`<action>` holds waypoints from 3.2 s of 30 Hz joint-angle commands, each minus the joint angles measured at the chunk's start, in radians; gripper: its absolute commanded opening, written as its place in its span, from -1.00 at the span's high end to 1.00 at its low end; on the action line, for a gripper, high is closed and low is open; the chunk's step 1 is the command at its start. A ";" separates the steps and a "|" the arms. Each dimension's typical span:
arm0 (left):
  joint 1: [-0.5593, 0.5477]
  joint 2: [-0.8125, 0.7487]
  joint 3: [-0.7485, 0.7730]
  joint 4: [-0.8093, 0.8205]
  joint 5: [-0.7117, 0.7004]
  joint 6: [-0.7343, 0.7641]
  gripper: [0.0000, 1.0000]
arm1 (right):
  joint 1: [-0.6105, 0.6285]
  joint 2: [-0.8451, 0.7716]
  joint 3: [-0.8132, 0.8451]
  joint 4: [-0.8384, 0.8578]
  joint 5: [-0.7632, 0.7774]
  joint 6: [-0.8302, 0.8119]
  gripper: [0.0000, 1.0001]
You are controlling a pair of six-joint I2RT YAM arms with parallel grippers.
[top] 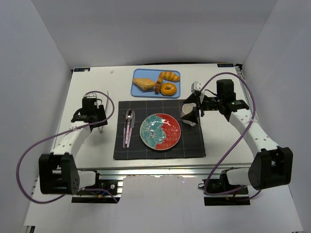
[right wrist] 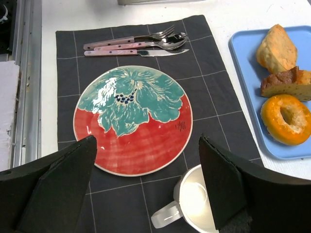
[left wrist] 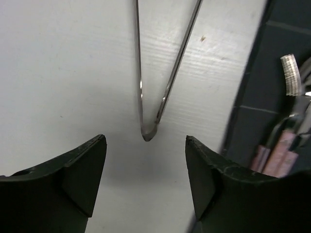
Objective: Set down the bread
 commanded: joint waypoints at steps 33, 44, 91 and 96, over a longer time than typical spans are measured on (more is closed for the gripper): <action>0.158 0.421 0.172 0.276 0.478 0.037 0.77 | -0.020 -0.093 -0.003 0.021 0.102 -0.009 -0.79; -0.129 0.245 0.237 0.443 0.578 -0.364 0.34 | -0.065 -0.155 -0.050 0.044 0.094 0.003 -0.79; -0.436 0.728 0.977 -0.122 0.247 0.042 0.51 | -0.129 -0.175 -0.090 0.087 0.037 0.034 -0.79; -0.437 0.664 0.992 -0.117 0.276 0.033 0.81 | -0.132 -0.179 -0.089 0.083 0.034 0.032 -0.79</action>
